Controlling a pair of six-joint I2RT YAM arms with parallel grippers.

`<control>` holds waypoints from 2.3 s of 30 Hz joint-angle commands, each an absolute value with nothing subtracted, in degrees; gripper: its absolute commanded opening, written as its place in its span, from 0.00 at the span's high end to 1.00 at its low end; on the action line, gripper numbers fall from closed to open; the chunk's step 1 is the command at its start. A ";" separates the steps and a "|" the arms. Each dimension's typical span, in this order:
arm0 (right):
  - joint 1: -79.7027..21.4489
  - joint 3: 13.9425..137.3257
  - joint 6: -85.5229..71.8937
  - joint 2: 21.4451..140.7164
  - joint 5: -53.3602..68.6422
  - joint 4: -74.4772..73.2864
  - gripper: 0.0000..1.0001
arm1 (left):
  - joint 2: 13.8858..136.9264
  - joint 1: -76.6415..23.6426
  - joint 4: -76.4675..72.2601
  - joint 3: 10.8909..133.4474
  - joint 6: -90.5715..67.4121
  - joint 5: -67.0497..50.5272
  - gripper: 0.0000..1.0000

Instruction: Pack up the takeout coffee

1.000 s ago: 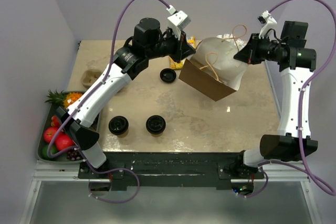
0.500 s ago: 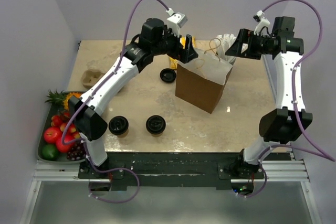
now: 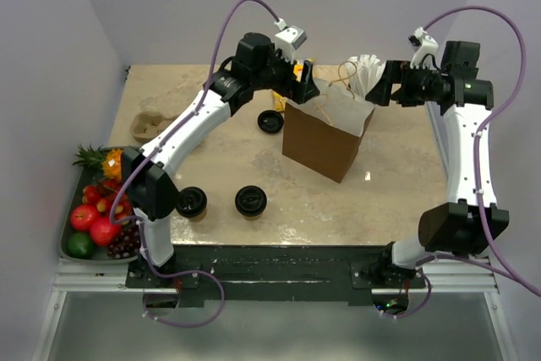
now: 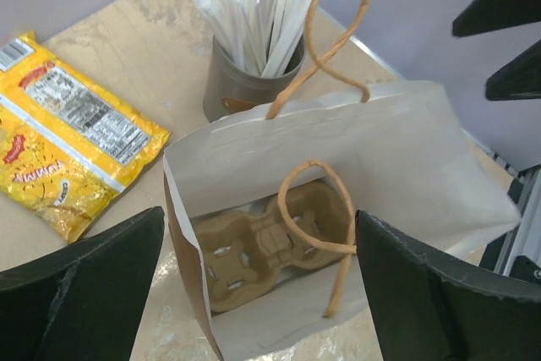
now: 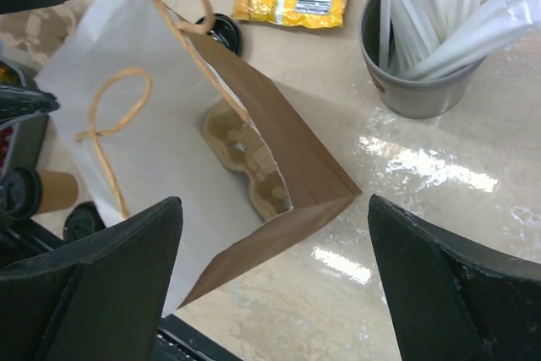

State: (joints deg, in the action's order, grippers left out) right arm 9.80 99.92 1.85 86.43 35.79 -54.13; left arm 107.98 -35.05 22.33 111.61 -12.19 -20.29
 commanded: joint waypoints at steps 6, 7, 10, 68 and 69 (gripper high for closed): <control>10.02 94.57 4.31 83.41 28.39 -34.64 0.30 | 110.83 -34.45 21.18 111.01 -7.65 -22.23 0.05; 10.02 94.48 4.31 83.76 28.04 -32.98 0.34 | 110.57 -34.45 20.92 110.74 -7.21 -22.67 0.05; 10.02 94.48 3.87 84.64 29.09 -31.56 0.39 | 108.81 -34.19 20.39 109.95 -5.54 -23.73 0.04; -54.14 85.69 47.90 102.83 30.41 -42.10 0.01 | 63.19 11.25 28.21 73.21 -9.84 -38.23 0.00; -54.14 85.69 47.81 103.01 30.32 -41.93 0.02 | 63.28 11.34 28.04 73.04 -10.19 -38.41 0.01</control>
State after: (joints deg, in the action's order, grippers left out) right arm -53.47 84.66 47.40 102.74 31.46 -43.55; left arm 64.20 10.50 29.87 73.67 -7.73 -36.03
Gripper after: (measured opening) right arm 0.987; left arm 0.994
